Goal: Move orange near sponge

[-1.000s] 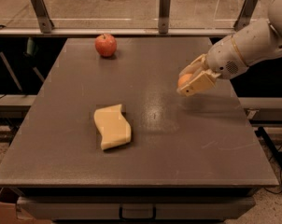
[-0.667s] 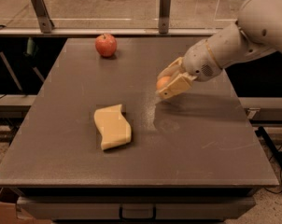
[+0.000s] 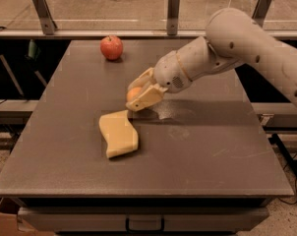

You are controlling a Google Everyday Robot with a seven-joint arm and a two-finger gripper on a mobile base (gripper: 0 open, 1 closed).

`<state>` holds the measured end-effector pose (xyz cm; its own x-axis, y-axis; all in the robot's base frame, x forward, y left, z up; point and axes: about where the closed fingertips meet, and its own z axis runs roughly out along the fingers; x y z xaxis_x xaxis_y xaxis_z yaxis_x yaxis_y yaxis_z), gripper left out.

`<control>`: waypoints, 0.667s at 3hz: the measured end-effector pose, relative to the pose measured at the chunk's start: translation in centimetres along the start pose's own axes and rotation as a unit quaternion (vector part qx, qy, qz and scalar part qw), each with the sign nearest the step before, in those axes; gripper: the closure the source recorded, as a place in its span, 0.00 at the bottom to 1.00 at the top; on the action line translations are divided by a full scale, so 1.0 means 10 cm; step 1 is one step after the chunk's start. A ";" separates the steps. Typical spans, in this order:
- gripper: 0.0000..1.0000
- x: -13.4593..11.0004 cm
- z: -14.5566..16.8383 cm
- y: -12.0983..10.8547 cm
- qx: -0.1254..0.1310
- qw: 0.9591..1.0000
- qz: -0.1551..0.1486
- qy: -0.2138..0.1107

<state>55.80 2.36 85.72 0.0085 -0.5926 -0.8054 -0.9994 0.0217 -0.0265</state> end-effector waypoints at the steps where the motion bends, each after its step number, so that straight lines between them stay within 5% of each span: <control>1: 1.00 -0.08 0.18 0.09 -0.011 1.000 0.002 -0.018; 2: 0.83 -0.08 0.21 0.17 -0.015 1.000 0.008 -0.019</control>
Offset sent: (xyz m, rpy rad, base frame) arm -0.0234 0.0185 -0.0090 0.0377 0.0481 0.0041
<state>54.17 4.54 85.04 -0.0070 -0.5617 -0.8273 -1.0000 0.0058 0.0045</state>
